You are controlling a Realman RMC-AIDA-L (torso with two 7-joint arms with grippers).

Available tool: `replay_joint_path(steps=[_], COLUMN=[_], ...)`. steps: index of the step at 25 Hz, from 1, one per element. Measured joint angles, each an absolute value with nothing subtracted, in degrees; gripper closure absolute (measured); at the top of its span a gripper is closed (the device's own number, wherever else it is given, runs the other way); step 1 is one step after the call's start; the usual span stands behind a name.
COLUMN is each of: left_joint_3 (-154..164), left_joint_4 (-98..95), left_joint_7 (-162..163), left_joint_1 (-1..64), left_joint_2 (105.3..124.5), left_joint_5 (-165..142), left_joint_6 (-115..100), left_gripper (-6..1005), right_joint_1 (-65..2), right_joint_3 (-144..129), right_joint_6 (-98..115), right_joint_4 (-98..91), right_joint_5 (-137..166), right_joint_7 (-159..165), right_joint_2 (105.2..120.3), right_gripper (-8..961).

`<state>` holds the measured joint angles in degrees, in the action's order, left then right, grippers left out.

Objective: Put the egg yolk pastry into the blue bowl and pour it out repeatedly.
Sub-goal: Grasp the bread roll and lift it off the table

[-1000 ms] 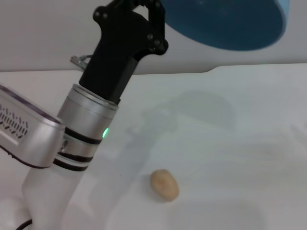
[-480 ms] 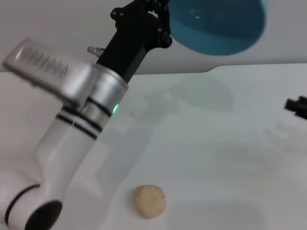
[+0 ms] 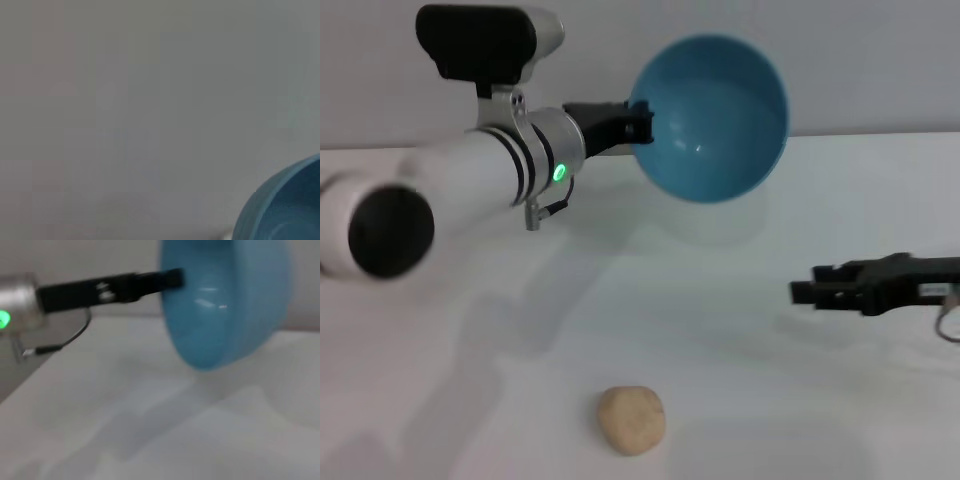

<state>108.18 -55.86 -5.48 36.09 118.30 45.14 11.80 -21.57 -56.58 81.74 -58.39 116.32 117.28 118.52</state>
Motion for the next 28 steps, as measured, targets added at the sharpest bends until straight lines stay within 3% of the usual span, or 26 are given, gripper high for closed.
replay_joint_path(steps=[11, 18, 28], left_joint_3=[101.05, 100.94, 101.35], left_joint_4=[-52.13, -52.11, -52.21], left_joint_7=[-5.77, -5.36, -5.24], left_joint_1=[42.72, 43.20, 42.89], left_joint_2=[118.04, 118.23, 118.26], left_joint_5=[41.88, 40.81, 40.72], left_joint_6=[39.75, 45.49, 46.27], left_gripper=[998, 999, 999], right_joint_1=[-29.62, -33.43, -33.91], right_joint_3=[-77.78, -89.79, -103.98], right_joint_6=[75.87, 74.05, 61.99], right_joint_4=[-58.00, -57.92, -54.23], right_joint_5=[116.43, 116.59, 116.41], right_joint_7=[125.92, 130.51, 132.73], right_joint_2=[118.75, 118.74, 119.11], right_gripper=[448, 448, 450])
